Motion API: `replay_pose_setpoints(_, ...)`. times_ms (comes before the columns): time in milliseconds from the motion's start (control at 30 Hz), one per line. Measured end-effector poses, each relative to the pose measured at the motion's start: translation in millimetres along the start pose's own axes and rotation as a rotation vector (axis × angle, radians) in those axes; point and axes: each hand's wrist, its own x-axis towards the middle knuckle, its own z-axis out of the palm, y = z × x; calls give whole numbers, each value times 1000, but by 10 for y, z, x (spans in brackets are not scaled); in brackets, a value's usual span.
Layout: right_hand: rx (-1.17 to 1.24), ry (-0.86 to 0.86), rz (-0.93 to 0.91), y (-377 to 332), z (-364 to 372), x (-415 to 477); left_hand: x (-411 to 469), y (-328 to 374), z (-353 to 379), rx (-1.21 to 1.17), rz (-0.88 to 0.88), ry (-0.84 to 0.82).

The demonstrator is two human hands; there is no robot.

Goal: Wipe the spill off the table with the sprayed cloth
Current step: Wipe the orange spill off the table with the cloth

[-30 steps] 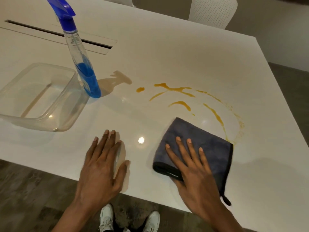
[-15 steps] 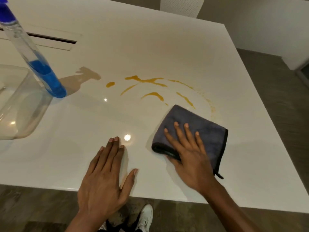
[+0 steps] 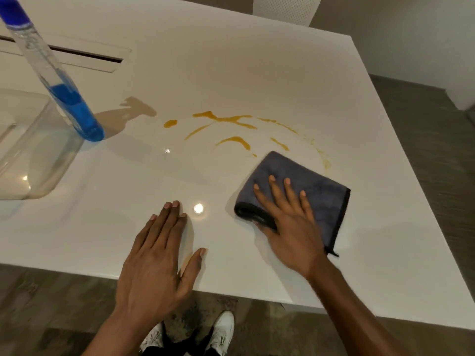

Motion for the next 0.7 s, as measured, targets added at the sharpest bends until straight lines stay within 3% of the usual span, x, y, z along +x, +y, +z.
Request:
replay_pose_setpoints(200, 30, 21, 46, 320, -32, -637, 81, 170, 78, -6, -60, -49)
replay_pose_setpoints(433, 84, 39, 221, 945, -187, 137, 506, 722, 264, 28, 133, -161)
replay_pose_setpoints(567, 73, 20, 137, 715, -185, 301, 620, 881, 404, 22, 167, -175)
replay_pose_setpoints(700, 41, 2, 26, 647, -108, -199, 601, 887, 436, 28, 155, -186)
